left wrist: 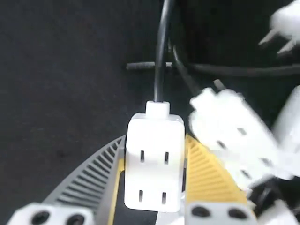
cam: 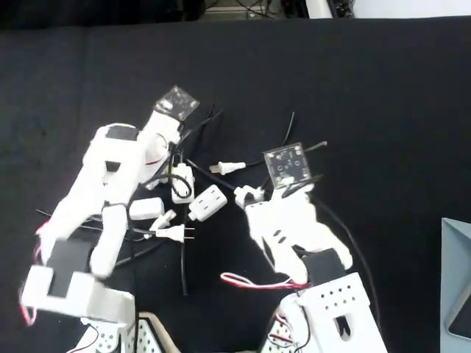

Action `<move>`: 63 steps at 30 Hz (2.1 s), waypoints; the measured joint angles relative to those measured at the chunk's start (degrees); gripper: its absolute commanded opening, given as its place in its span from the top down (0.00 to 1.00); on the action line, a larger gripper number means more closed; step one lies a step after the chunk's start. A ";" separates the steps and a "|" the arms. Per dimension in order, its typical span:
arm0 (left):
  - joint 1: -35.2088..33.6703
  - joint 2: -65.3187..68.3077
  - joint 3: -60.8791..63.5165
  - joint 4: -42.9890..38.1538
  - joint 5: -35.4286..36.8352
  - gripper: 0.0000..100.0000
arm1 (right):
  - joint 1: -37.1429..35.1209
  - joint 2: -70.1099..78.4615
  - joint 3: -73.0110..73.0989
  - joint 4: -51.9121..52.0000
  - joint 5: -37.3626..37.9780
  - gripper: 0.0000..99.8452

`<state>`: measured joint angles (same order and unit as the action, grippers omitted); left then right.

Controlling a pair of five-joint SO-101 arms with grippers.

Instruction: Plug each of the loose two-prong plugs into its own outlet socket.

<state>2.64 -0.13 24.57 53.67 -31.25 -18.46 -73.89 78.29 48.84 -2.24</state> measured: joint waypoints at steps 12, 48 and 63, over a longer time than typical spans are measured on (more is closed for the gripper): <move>8.00 -20.40 0.09 14.51 6.07 0.97 | 13.98 0.00 -10.64 11.69 0.09 0.99; 18.37 -2.64 16.70 -0.44 12.57 0.97 | 30.77 -0.09 -12.57 12.31 3.60 0.99; 4.31 -4.92 13.19 3.60 6.24 0.97 | 28.92 -0.09 -12.57 14.33 3.60 0.99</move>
<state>6.95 -5.05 37.76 57.27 -25.01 10.46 -73.98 65.71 63.16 1.36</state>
